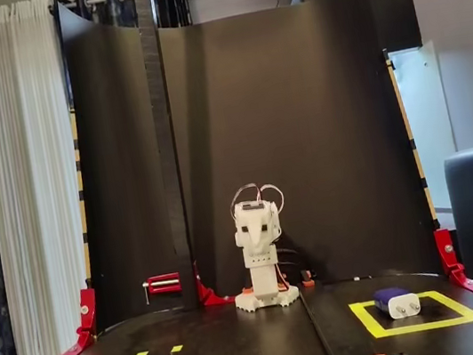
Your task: Grasp a block and put it in the designated area.
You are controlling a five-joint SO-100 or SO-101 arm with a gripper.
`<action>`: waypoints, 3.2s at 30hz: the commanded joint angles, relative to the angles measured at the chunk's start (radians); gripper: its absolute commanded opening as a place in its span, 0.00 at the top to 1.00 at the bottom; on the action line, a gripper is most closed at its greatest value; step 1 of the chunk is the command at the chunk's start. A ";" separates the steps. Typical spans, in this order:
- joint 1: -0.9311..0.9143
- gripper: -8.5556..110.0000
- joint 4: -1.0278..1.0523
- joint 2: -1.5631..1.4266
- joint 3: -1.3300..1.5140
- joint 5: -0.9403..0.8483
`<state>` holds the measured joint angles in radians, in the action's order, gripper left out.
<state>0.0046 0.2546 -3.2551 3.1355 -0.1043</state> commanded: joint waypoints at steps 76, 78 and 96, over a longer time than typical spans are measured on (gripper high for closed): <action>0.008 0.93 0.506 -0.057 0.008 0.074; 0.009 0.93 0.506 -0.057 0.008 0.072; 0.011 0.93 0.506 -0.057 0.008 0.071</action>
<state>0.0138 0.7609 -3.3042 3.1355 -0.0353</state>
